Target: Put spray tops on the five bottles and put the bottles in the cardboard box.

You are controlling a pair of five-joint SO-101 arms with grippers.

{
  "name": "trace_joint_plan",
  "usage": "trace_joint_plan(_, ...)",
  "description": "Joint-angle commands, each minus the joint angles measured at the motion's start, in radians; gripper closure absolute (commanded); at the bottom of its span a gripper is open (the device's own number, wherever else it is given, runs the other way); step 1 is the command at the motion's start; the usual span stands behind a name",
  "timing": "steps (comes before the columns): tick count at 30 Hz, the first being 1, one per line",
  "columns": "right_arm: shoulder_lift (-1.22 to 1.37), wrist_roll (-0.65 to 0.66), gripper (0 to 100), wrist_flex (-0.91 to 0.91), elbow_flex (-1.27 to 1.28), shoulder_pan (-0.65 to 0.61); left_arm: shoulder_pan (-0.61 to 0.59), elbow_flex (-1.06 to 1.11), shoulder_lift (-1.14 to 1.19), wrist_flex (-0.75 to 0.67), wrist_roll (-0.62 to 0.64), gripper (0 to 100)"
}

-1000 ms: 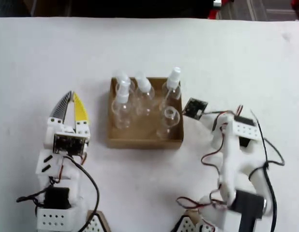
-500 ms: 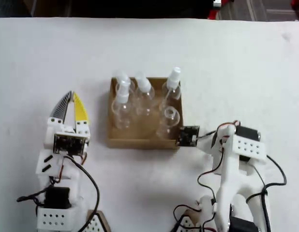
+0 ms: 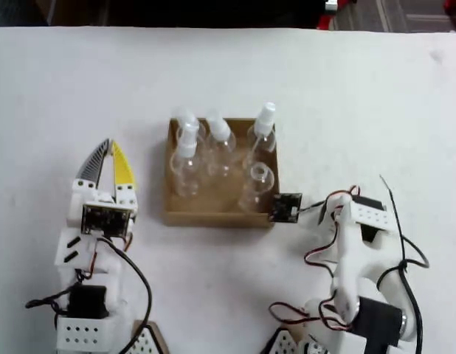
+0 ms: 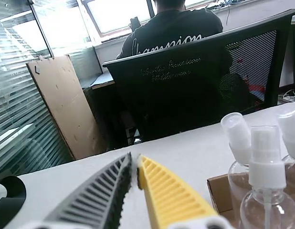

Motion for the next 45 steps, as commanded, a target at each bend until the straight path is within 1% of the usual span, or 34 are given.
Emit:
trace_joint_plan(1,0.039,-0.011,69.0,-0.035,-0.037,0.041,-0.008,-0.005,-0.019,-0.025,-0.012,98)
trace_joint_plan(3,0.041,-0.011,69.7,-0.039,-0.048,0.053,-0.008,-0.005,-0.019,-0.025,-0.012,98)
trace_joint_plan(4,0.041,-0.011,71.6,-0.041,-0.048,0.054,-0.008,-0.005,-0.019,-0.025,-0.012,98)
trace_joint_plan(9,0.035,-0.014,88.0,-0.041,-0.048,0.048,-0.008,-0.005,-0.019,-0.025,-0.012,98)
trace_joint_plan(11,0.031,-0.014,93.0,-0.041,-0.048,0.03,-0.008,-0.005,-0.019,-0.025,-0.012,98)
trace_joint_plan(15,0.031,-0.028,95.5,-0.041,-0.048,-0.005,-0.008,-0.005,-0.019,-0.025,-0.012,98)
trace_joint_plan(19,0.005,-0.143,95.7,-0.033,-0.1,-0.033,-0.008,-0.005,-0.019,-0.025,-0.012,98)
trace_joint_plan(24,-0.128,-0.293,95.7,-0.024,-0.143,-0.053,-0.008,-0.005,-0.019,-0.025,-0.012,98)
trace_joint_plan(26,-0.206,-0.325,96.0,0.028,-0.144,-0.074,-0.008,-0.005,-0.019,-0.025,-0.012,98)
trace_joint_plan(28,-0.294,-0.348,98.6,0.097,-0.144,-0.116,-0.008,-0.005,-0.019,-0.025,-0.012,98)
trace_joint_plan(32,-0.487,-0.434,98.3,0.203,-0.146,-0.206,-0.008,-0.005,-0.019,-0.025,-0.012,98)
trace_joint_plan(37,-0.728,-0.618,98.3,0.213,-0.147,-0.291,-0.008,-0.005,-0.019,-0.025,-0.012,98)
trace_joint_plan(40,-0.837,-0.733,98.3,0.214,-0.181,-0.374,-0.008,-0.005,-0.019,-0.025,-0.012,98)
trace_joint_plan(43,-0.877,-0.885,98.3,0.2,-0.272,-0.443,-0.008,-0.006,-0.019,-0.025,-0.012,98)
trace_joint_plan(45,-0.877,-1.005,98.3,0.153,-0.333,-0.461,-0.008,-0.006,-0.019,-0.025,-0.012,98)
